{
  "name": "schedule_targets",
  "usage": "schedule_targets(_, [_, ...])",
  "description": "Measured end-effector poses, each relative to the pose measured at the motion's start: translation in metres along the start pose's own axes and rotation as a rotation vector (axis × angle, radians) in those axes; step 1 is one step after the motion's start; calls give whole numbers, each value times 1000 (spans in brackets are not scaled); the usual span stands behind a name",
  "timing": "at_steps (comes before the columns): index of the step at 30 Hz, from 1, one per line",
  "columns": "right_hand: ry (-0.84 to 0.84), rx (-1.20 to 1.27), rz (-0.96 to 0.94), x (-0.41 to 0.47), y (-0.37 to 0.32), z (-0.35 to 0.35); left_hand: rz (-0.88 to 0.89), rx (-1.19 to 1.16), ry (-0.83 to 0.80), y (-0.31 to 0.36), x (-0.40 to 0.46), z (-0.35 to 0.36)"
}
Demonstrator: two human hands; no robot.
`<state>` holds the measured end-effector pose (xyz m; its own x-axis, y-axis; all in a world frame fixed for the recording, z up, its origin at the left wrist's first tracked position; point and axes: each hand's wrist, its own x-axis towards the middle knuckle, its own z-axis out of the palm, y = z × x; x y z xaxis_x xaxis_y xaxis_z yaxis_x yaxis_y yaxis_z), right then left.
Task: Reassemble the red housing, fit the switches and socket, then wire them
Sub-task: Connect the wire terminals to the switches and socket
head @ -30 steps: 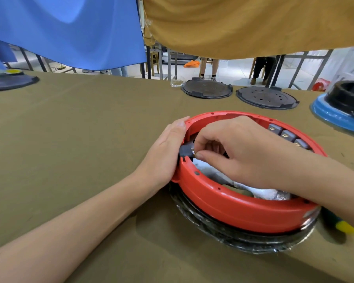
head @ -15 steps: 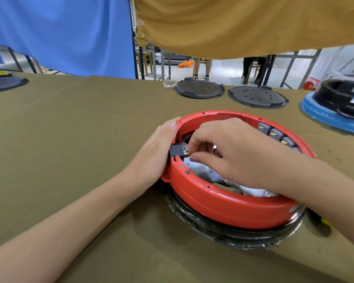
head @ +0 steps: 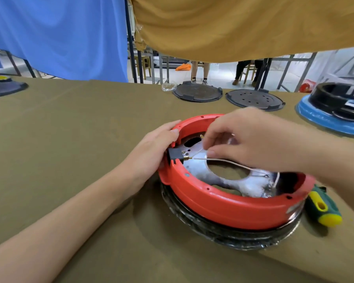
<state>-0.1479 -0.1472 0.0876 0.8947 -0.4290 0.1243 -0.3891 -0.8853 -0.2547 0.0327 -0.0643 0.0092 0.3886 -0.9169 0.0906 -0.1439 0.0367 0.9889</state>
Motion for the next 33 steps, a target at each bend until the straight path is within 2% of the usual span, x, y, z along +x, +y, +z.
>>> schedule_targets(4, [-98,-12,71,-8,23,-29,-20,-13,-23,0,5,-8])
schedule_targets(9, [-267,-8,97,-9,28,-19,-15,-11,11,2,6,-14])
schedule_targets(15, [-325,3,72,-8,25,-9,-13,-56,-9,2,6,-14])
schedule_targets(20, [-232,272,103,-12,33,-29,-16,-52,-8,2,6,-15])
schedule_targets(25, [-402,355,116,-14,37,-25,-13,-54,-35,2,7,-16])
schedule_targets(27, [-345,276,99,-11,37,-23,-7,-50,-51,3,7,-16])
schedule_targets(30, [34,133,15,-4,32,-15,-1,-51,-56,3,6,-15])
schedule_targets(31, [109,131,-25,-2,27,-11,3,-49,-59,2,6,-15])
schedule_targets(33, [89,122,-94,1,17,1,8,-47,-67,2,4,-13])
